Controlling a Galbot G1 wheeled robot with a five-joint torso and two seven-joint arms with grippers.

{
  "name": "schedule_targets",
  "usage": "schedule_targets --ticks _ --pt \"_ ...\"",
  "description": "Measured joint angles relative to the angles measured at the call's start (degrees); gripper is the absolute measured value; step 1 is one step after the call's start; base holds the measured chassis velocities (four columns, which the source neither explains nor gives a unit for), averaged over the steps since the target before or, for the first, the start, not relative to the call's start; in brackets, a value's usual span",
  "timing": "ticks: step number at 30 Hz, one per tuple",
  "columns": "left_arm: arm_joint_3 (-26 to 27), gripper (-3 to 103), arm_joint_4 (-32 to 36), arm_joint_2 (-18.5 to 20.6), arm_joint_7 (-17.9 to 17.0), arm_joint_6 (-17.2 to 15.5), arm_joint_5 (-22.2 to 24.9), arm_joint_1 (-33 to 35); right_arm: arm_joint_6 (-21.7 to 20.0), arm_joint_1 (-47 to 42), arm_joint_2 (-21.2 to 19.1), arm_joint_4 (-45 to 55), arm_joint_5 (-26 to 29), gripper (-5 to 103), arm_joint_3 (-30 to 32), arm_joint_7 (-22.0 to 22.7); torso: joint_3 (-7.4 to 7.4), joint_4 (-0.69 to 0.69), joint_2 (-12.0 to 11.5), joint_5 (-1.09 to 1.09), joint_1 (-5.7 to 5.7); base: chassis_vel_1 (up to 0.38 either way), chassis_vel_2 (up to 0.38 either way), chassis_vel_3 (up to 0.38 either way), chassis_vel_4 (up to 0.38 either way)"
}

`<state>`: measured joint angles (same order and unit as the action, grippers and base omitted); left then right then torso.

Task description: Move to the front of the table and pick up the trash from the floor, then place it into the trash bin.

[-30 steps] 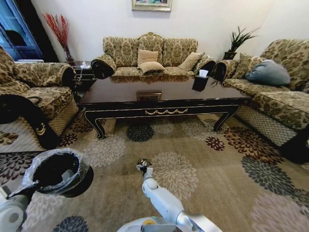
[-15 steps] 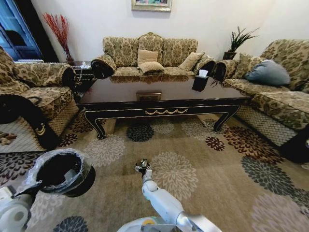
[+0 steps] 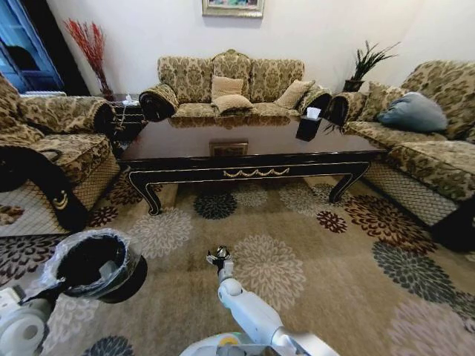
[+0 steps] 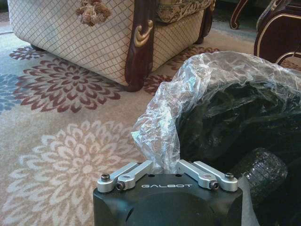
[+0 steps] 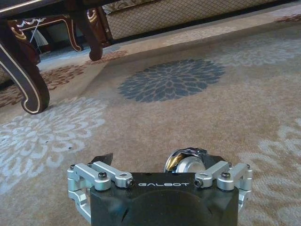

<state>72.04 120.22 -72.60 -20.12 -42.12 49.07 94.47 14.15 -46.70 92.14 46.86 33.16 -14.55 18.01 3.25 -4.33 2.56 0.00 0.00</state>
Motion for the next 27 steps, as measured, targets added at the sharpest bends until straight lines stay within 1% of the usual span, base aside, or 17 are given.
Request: schedule_targets --ticks 6,9,10,11,12,16,17,21,23,27 --pt "0.00 2 0.25 -0.28 0.01 0.00 -0.09 0.21 -0.17 0.55 0.00 -0.29 -0.24 100 -0.06 -0.49 0.00 0.01 0.00 0.00 0.00 0.000 0.000 0.000 0.000" --pt "0.01 2 0.60 -0.51 0.01 0.00 -0.17 0.37 -1.97 1.63 0.00 -0.56 -0.38 100 -0.03 0.67 0.00 0.00 0.00 0.00 0.00 0.000 0.000 0.000 0.000" --pt "0.01 2 0.60 -0.51 0.01 0.00 -0.17 0.37 -1.97 1.63 0.00 -0.56 -0.38 100 -0.03 0.67 0.00 0.00 0.00 0.00 0.00 0.000 0.000 0.000 0.000" --pt "0.01 2 0.73 -0.58 0.02 0.00 -0.23 0.42 -2.85 1.99 0.00 -0.67 -0.35 100 0.04 1.42 0.00 0.01 0.00 0.00 0.00 0.000 0.000 0.000 0.000" --pt "0.05 2 1.16 -0.77 0.02 0.00 -0.27 0.58 -6.07 3.34 0.00 -1.78 0.40 100 0.60 4.16 0.00 0.00 0.00 0.00 0.00 0.000 0.000 0.000 0.000" --pt "0.09 2 1.36 -0.93 0.01 0.00 -0.32 0.74 -7.51 4.45 0.00 -3.45 1.52 100 0.89 4.17 0.00 0.00 0.00 0.00 0.00 0.000 0.000 0.000 0.000" --pt "0.09 2 1.40 -1.00 0.01 0.00 -0.35 0.80 -8.10 5.00 0.00 -4.20 2.39 100 0.98 3.48 0.00 0.00 0.00 0.00 0.00 0.000 0.000 0.000 0.000" --pt "0.16 2 1.43 -1.04 0.00 -0.01 -0.44 0.89 -8.34 5.29 0.00 -4.64 3.04 100 0.99 2.40 0.00 0.00 0.00 0.00 0.00 0.000 0.000 0.000 0.000" --pt "0.37 2 1.52 -0.98 -0.04 -0.01 -0.45 1.01 -8.34 4.57 -0.01 -3.35 3.74 100 0.79 1.95 0.00 0.01 0.00 0.00 0.00 0.000 0.000 0.000 0.000" --pt "0.63 2 2.41 -0.92 -0.23 -0.01 -0.24 1.26 -8.41 3.47 -0.01 -0.73 4.50 100 0.83 3.25 0.00 0.01 0.00 0.00 0.00 0.000 0.000 0.000 0.000"
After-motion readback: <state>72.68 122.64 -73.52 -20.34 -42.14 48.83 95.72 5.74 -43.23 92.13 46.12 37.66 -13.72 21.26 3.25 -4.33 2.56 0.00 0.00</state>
